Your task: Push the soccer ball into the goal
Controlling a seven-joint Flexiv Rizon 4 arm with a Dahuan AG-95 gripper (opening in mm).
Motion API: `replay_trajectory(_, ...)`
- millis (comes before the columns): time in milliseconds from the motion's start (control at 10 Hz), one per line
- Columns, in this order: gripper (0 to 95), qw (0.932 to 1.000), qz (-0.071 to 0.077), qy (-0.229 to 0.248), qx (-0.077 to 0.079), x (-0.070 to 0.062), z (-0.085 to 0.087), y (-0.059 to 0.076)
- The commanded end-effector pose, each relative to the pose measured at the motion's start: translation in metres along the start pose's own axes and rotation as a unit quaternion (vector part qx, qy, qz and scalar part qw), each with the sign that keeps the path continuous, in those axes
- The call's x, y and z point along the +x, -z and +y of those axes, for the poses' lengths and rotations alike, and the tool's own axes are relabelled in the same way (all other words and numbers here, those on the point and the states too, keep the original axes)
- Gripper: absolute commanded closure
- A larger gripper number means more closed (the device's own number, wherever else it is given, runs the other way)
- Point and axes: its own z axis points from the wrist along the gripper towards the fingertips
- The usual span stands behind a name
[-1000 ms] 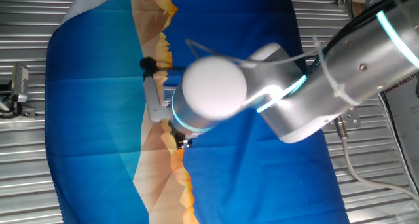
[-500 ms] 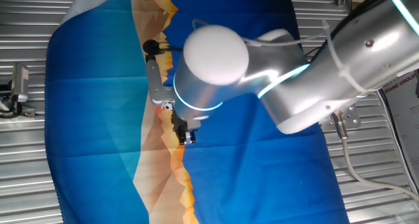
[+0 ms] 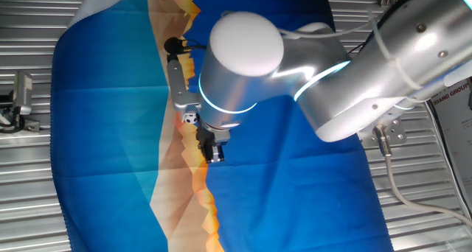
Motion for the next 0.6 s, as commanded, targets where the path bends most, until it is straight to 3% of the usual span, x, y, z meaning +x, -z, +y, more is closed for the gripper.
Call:
replay_trajectory(100,95.0,1.0,0.001,-0.001,0.006,0.004,0.002,0.002)
replay_trajectory(400,95.0,0.9999,0.001,-0.002,0.012,0.011,0.003,0.001)
replay_trajectory(600,95.0,0.9999,0.005,-0.007,0.013,0.017,0.009,0.011)
